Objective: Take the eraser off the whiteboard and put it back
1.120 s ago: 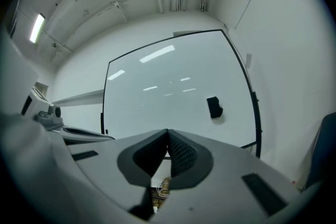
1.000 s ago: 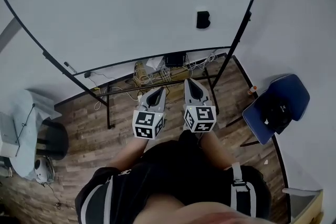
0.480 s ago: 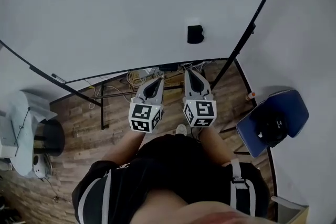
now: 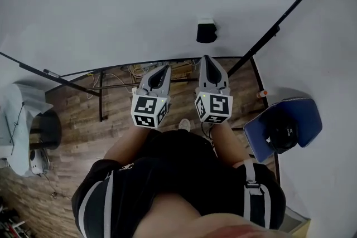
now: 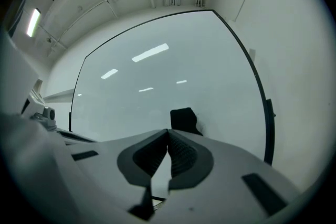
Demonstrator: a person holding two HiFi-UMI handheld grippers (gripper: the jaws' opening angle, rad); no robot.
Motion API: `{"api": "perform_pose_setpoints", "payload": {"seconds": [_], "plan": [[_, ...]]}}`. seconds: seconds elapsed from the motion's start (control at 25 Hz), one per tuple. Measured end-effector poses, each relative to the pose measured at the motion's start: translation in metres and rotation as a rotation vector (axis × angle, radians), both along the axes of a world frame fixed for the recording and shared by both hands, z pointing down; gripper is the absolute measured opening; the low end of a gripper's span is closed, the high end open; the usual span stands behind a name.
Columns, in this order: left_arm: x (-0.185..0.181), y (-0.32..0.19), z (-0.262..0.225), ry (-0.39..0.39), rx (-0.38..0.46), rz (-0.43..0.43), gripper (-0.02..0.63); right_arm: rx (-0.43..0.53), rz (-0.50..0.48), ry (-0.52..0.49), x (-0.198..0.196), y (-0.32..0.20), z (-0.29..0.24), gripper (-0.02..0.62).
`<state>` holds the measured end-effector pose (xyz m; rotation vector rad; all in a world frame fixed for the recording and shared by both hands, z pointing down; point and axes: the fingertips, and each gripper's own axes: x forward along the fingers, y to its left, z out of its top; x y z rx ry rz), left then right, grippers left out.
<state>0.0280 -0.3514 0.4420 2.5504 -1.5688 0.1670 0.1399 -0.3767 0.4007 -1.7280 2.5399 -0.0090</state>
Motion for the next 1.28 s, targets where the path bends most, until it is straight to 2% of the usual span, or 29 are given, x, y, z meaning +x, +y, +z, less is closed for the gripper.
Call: {"api": "perform_pose_setpoints", "payload": {"seconds": [0.2,0.32,0.44,0.56,0.84,1.08,1.28], "plan": [[-0.009,-0.007,-0.003,-0.018,0.005,0.029,0.009,0.046,0.073,0.037,-0.002,-0.013,-0.015,0.016],[-0.021,-0.013,-0.009,-0.022,0.017,0.044,0.009,0.026,0.103,0.061,-0.008,-0.033,-0.013,0.161],[-0.034,-0.014,-0.010,-0.014,0.010,0.046,0.009,-0.033,0.114,0.071,-0.007,-0.056,-0.005,0.230],[-0.050,-0.020,-0.013,-0.013,0.016,0.028,0.009,-0.051,0.140,0.074,-0.003,-0.071,-0.006,0.262],[-0.059,-0.033,-0.016,-0.003,0.031,0.031,0.009,-0.113,0.155,0.074,-0.003,-0.098,-0.002,0.268],[-0.063,-0.047,-0.011,-0.004,0.019,0.045,0.009,-0.104,0.209,0.106,0.003,-0.104,0.000,0.239],[-0.068,-0.051,-0.004,0.000,0.003,0.054,0.009,-0.098,0.209,0.099,0.001,-0.102,0.001,0.235]]}}
